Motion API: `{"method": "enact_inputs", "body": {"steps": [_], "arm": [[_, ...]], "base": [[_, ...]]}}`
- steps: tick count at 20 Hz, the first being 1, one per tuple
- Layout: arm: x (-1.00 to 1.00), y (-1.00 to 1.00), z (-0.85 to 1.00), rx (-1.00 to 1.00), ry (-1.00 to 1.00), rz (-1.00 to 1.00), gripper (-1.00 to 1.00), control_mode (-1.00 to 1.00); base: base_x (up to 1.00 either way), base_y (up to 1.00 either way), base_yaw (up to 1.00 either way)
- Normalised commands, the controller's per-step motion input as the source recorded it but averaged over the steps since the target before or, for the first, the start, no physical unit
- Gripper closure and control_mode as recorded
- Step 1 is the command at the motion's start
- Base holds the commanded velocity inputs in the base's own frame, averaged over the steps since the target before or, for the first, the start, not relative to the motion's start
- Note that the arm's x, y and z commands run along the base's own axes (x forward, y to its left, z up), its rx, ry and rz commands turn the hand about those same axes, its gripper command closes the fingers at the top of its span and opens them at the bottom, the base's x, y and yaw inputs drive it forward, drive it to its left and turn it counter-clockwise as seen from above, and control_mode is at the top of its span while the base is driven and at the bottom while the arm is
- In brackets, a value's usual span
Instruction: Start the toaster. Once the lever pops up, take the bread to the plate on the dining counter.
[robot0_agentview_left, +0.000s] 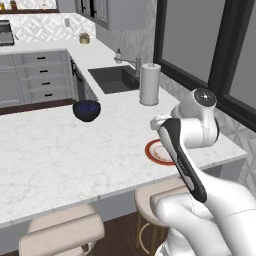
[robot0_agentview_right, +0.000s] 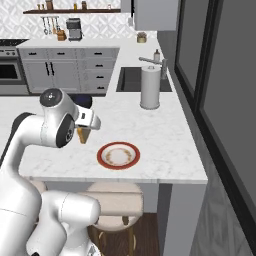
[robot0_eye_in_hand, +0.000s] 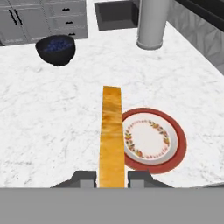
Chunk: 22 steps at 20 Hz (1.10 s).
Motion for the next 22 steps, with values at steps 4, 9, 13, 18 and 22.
{"method": "enact_inputs", "body": {"steps": [4,9,13,18,22], "arm": [[0.38,-0.21,-0.31,0.00,0.05,0.09,1.00,-1.00],[0.41,-0.38,-0.45,0.03,0.14,0.07,1.00,-1.00],[0.46,-0.15,-0.61,0.00,0.13,0.07,1.00,-1.00],[0.37,-0.02,-0.36,0.00,0.12,0.08,1.00,-1.00],[0.30,-0.03,-0.26,0.00,0.04,0.14,1.00,-1.00]], "base": [[0.00,0.00,0.00],[0.00,0.00,0.00],[0.00,0.00,0.00],[0.00,0.00,0.00],[0.00,0.00,0.00]]}}
